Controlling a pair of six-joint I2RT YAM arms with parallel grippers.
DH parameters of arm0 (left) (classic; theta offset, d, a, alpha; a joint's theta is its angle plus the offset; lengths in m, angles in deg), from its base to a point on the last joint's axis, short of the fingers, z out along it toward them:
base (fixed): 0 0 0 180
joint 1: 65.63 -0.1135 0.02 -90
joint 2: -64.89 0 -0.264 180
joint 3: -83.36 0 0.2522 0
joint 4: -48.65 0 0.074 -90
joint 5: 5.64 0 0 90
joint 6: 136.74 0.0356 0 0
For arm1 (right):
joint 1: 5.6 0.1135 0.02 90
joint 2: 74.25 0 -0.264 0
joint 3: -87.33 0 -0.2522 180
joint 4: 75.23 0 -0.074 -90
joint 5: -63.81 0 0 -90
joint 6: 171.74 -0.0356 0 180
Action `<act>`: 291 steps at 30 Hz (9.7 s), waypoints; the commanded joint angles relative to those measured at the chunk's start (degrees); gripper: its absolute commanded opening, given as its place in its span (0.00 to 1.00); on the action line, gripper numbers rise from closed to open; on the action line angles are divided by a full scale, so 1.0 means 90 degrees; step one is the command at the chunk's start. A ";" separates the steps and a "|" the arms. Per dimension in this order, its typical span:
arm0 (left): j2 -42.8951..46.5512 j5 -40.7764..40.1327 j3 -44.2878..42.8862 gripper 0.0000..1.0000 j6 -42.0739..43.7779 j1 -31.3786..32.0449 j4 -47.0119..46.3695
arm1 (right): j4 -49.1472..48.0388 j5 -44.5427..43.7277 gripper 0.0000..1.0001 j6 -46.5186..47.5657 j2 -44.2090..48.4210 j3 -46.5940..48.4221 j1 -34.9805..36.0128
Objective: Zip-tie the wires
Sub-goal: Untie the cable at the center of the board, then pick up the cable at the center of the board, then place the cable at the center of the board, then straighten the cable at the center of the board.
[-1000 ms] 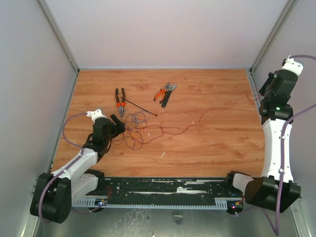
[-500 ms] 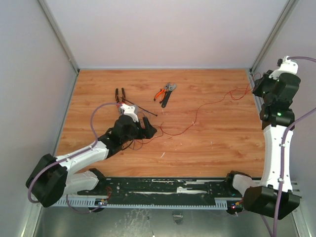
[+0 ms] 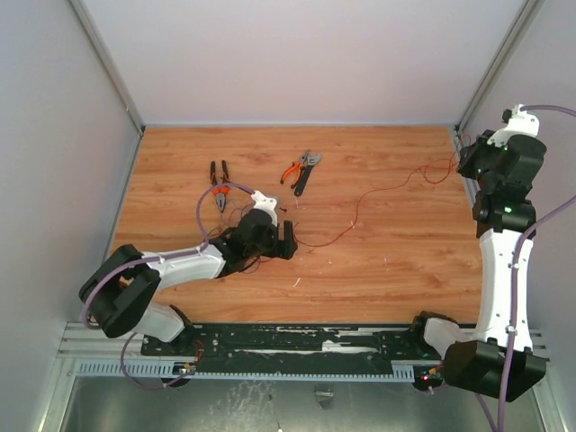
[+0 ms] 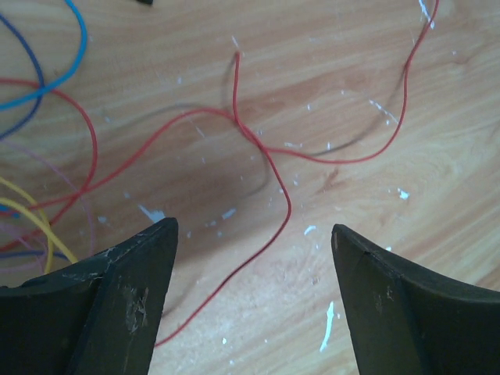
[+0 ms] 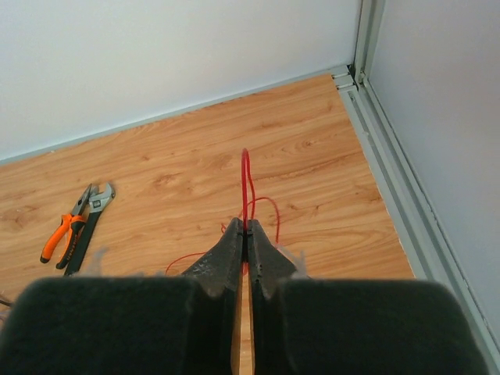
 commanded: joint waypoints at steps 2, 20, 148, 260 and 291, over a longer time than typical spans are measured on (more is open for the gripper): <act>-0.0403 -0.0174 -0.0499 0.83 0.0648 0.0075 0.0045 | -0.0053 0.0084 0.00 0.0002 0.0107 -0.0026 -0.0023; -0.1116 0.0434 -0.0944 0.00 0.1056 0.0208 0.0827 | 0.0032 -0.0295 0.00 0.0040 0.0016 0.0025 -0.0030; -0.2183 -0.0648 -0.5951 0.01 0.1320 -0.2504 0.1611 | -0.0182 0.1569 0.00 -0.0259 0.0410 -0.0336 -0.0054; -0.3581 0.0135 -0.4935 0.69 0.3010 -0.0668 0.2910 | -0.0283 0.0593 0.00 -0.0619 0.0289 -0.0484 0.3762; -0.4797 0.0635 -0.6073 0.67 0.3732 -0.0447 0.3003 | -0.0161 0.0645 0.00 -0.0547 0.0288 -0.0367 0.3759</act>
